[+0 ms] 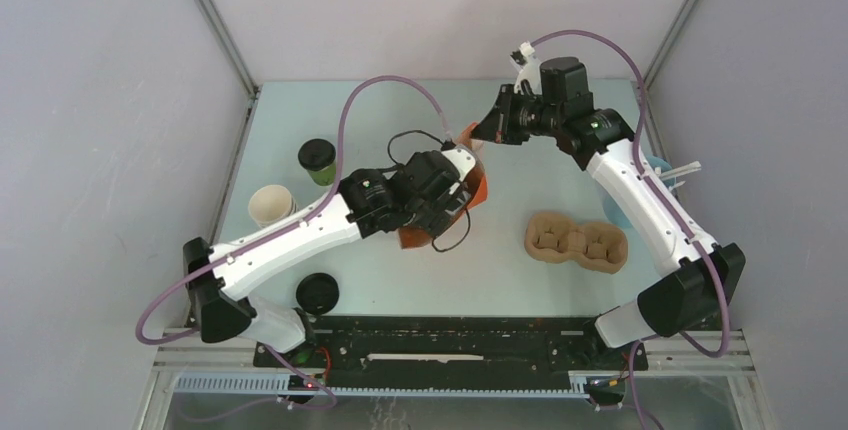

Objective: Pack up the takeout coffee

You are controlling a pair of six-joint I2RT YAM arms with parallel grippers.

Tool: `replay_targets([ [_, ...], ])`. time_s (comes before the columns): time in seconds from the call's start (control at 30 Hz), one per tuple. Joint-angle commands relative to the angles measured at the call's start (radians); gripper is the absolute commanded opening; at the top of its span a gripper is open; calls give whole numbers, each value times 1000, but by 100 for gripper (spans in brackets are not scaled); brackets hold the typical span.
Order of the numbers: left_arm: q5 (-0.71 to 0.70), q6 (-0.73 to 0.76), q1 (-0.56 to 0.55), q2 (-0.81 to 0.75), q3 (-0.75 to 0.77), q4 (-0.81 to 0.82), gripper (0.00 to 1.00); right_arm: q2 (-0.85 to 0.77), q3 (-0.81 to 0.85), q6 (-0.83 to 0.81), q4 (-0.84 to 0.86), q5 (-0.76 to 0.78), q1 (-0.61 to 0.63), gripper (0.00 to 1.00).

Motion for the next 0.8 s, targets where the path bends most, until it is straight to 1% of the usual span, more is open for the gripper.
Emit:
replay_targets([
  [0.0, -80, 25, -5, -92, -66, 68, 44, 17, 64, 16, 2, -51, -26, 0],
  [0.07, -36, 50, -2, -92, -74, 73, 45, 29, 67, 20, -7, -80, -36, 0],
  [0.23, 11, 62, 6, -70, -89, 69, 46, 29, 57, -1, 11, -138, -35, 0],
  [0.37, 111, 126, 6, -24, -47, 63, 45, 40, 66, -26, -6, -186, -37, 0],
  [0.47, 78, 127, 6, 18, -13, 10, 45, 26, 58, -32, 0, -186, -35, 0],
  [0.63, -60, 127, 6, 45, -26, -21, 44, -8, 21, -65, 57, -187, -34, 0],
  [0.67, -72, 127, 5, 56, -21, -34, 44, -9, 12, -71, 65, -192, -34, 0],
  [0.77, -52, 127, 7, 63, -29, -20, 45, -13, -7, -84, 87, -208, -32, 0],
])
